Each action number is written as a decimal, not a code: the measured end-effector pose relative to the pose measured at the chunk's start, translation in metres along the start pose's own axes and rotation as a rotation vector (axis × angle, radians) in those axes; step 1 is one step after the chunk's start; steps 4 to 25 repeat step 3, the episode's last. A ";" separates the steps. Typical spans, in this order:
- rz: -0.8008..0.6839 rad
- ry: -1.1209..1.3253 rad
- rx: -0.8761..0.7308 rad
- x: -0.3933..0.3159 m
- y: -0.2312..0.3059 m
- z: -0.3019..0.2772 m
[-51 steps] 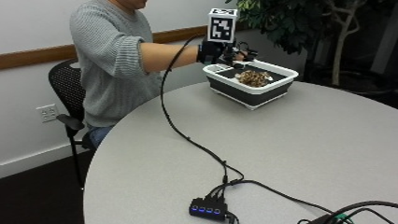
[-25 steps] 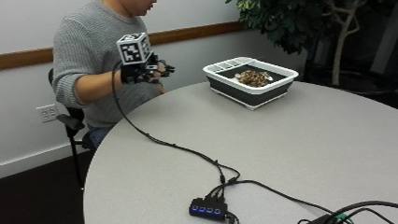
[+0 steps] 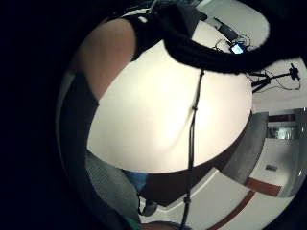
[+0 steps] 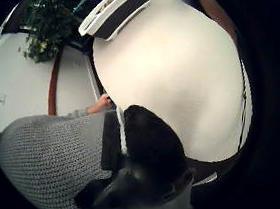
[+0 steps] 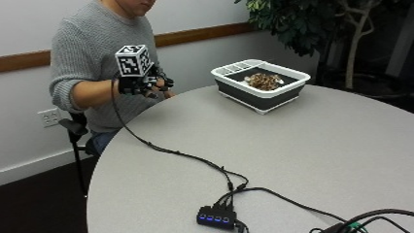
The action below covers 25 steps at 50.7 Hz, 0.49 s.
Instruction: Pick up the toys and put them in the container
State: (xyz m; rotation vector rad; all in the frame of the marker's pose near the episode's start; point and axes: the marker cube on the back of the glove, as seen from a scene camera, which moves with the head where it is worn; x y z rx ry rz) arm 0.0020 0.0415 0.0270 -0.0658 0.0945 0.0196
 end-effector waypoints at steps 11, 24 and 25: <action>-0.001 0.005 0.004 -0.002 -0.001 0.000; -0.001 0.005 0.004 -0.002 -0.001 0.000; -0.001 0.005 0.004 -0.002 -0.001 0.000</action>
